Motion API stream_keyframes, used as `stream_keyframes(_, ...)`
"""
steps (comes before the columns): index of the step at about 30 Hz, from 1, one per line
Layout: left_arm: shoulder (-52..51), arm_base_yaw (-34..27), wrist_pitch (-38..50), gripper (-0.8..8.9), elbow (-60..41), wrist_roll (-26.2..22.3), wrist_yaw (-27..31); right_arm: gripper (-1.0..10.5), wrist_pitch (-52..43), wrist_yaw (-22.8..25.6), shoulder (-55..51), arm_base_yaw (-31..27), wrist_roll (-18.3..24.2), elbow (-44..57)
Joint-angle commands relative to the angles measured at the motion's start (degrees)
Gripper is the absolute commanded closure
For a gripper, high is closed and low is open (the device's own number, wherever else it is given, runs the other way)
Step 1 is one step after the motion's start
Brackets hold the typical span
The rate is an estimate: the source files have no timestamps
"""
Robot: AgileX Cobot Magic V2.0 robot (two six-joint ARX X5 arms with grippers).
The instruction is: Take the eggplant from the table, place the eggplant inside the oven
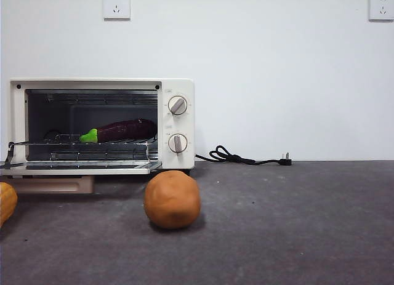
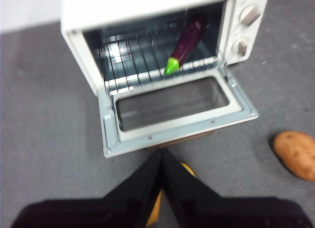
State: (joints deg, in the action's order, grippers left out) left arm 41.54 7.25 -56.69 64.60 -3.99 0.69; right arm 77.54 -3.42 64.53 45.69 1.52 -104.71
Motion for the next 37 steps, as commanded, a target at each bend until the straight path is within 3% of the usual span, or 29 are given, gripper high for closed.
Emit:
stream_keyframes(1,2.2,-7.0,3.1,8.22,-3.0,-0.3,-7.8,9.6,1.3,0.1,-3.2,0.1,0.0,2.1)
stream_keyframes(7,10.4,-24.2,11.2,8.22,-5.2,1.4,-29.7,9.6,1.3,0.1,-9.6,0.1,-1.5,4.5)
stream_keyframes(13,20.5,-29.9,14.4,8.22,-5.2,0.5,-36.4,9.6,1.3,2.1,-14.6,0.1,-2.3,5.2)
stream_keyframes(23,35.1,-36.8,16.4,8.22,-5.2,-2.3,-39.4,9.6,1.3,5.9,-19.5,0.1,-4.4,5.2)
stream_keyframes(37,50.6,-38.9,23.5,8.22,-5.2,-5.3,-40.2,9.6,1.3,6.0,-19.6,0.1,-7.8,5.2)
